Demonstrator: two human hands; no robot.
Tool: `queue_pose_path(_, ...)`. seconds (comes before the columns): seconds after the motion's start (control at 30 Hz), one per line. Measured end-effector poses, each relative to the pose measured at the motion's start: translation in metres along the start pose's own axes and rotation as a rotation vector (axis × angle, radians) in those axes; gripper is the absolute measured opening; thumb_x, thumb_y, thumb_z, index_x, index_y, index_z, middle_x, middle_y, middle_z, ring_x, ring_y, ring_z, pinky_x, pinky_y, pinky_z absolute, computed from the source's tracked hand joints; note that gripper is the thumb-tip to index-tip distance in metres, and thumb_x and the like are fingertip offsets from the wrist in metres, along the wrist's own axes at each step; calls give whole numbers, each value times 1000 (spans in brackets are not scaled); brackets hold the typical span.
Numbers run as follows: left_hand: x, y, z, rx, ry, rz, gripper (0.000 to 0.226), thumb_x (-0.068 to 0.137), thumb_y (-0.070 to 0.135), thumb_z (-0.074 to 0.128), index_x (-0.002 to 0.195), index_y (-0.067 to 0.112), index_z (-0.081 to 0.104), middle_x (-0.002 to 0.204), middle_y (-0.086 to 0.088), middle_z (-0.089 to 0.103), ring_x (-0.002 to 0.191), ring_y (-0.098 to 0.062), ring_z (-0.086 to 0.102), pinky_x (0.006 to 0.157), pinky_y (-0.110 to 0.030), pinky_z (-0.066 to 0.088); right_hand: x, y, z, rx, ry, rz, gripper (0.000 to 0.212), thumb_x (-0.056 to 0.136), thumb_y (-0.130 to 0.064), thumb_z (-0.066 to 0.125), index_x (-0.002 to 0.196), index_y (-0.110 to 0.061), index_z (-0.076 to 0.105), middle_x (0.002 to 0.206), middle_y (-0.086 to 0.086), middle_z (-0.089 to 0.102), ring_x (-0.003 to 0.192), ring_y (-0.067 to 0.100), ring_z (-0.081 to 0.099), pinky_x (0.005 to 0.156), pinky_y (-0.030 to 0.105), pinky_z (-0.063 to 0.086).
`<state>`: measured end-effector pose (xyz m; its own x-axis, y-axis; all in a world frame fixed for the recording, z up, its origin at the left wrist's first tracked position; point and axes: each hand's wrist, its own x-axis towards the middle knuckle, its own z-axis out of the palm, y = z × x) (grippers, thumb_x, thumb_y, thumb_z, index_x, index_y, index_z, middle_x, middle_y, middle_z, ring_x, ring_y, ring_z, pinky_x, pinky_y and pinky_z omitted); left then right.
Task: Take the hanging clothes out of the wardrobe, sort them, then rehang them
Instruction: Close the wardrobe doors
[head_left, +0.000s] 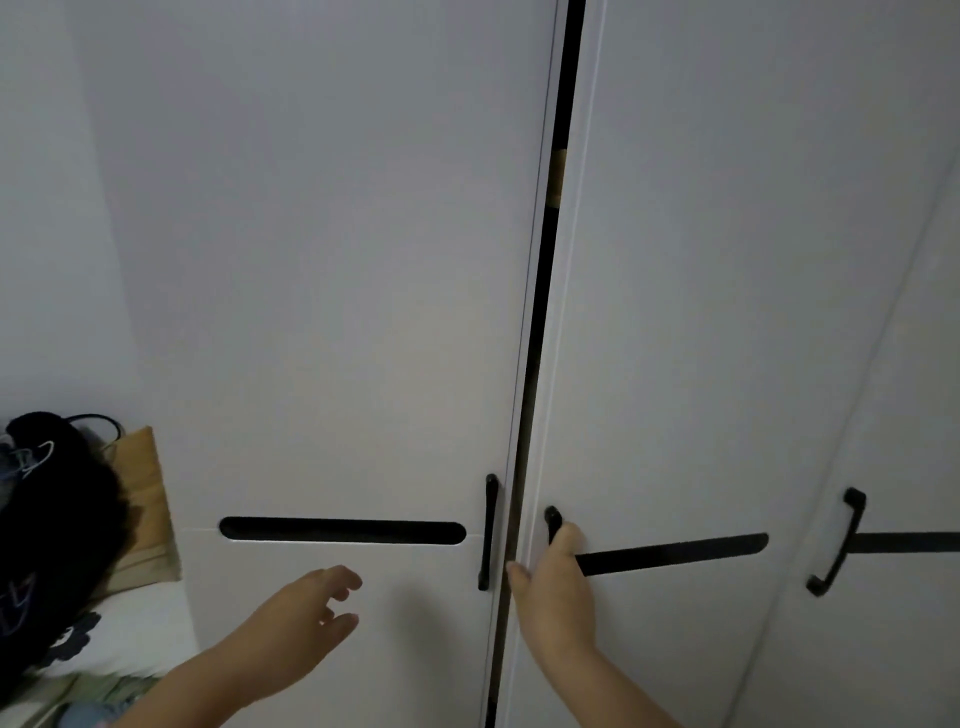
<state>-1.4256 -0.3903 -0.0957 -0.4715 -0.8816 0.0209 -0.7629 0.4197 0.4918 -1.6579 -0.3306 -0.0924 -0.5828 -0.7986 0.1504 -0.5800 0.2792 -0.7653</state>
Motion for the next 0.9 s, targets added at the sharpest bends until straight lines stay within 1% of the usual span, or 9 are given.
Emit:
queue_pose_path(0.13,8,-1,7,0,-2,-32,22,94,31,50,109,39,35,111,13,47,95,-2,55,78,-7,40,18,-3,9,4,-6,-2,48,92,-23,57,126,-14,25,93,3,58,78,19,58,69,33,51)
queue_pose_path(0.23,12,-3,13,1,-10,-61,23,94,31,50,108,40,35,112,12,47,96,-2,55,78,-6,41,28,-5,15,-19,-20,5,49,89,-22,61,121,-14,24,108,7,59,93,24,61,75,35,51)
queue_pose_path(0.33,17,-5,18,3,-14,-83,23,94,31,50,106,41,33,112,12,47,95,-3,55,77,-5,39,38,-6,19,-47,-36,-1,55,85,-24,67,118,-13,24,113,7,59,98,25,61,75,34,51)
queue_pose_path(0.47,21,-5,22,9,-25,-95,29,94,32,50,93,50,27,110,13,46,94,-2,55,75,-4,40,48,-3,25,-69,-41,-22,63,83,-26,70,124,-12,24,121,7,57,107,24,59,79,34,48)
queue_pose_path(0.5,22,-5,23,9,-29,-98,30,94,33,50,92,51,26,110,14,46,94,-2,55,75,-3,40,50,-2,26,-72,-37,-28,64,84,-26,69,126,-13,23,122,6,56,108,24,59,79,33,48)
queue_pose_path(0.67,26,-2,30,29,-26,-108,31,94,33,50,91,51,26,109,14,46,93,-2,55,78,-5,40,57,2,31,-89,-30,-46,64,85,-27,67,127,-13,21,119,6,56,105,23,58,78,34,47)
queue_pose_path(0.8,25,2,35,39,-23,-128,23,94,32,50,103,42,31,109,13,45,89,-2,54,75,-4,40,63,6,32,-92,-53,-77,68,84,-25,69,130,-12,21,124,6,54,109,23,57,79,31,47)
queue_pose_path(0.9,21,4,39,32,-20,-138,24,94,31,51,100,42,31,107,14,45,84,0,53,73,-4,40,66,9,35,-91,-65,-98,69,84,-21,69,130,-11,20,126,7,50,112,23,54,83,32,48)
